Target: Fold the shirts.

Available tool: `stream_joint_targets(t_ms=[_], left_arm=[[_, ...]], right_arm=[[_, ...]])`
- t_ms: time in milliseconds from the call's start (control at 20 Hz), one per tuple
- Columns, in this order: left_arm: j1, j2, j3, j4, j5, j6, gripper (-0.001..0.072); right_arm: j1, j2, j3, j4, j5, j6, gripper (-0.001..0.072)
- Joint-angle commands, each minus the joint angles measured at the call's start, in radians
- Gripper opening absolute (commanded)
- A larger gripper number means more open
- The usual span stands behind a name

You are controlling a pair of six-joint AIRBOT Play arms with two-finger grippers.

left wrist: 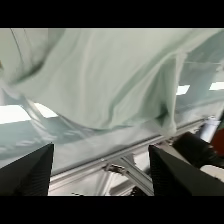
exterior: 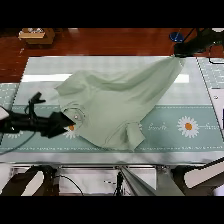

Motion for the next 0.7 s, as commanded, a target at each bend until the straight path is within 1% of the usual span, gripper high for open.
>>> stream_joint_targets(t_ms=[0, 200, 400, 650], left_arm=[[-0.083, 0.1, -0.215, -0.106, 0.109, -0.063, 0.0696], [-0.265, 0.049, -0.216, -0.106, 0.304, -0.136, 0.0697], [-0.383, -0.087, -0.216, -0.106, 0.377, -0.144, 0.0696], [-0.45, -0.211, -0.193, -0.111, 0.495, -0.141, 0.0696]], right_arm=[[-0.003, 0.0, 0.001, 0.005, 0.003, 0.002, 0.0029], [-0.003, 0.0, 0.001, 0.005, 0.007, 0.002, 0.0029], [-0.003, 0.0, 0.001, 0.0, 0.014, 0.002, 0.0029], [-0.003, 0.0, 0.001, 0.0, 0.018, 0.002, 0.0029]])
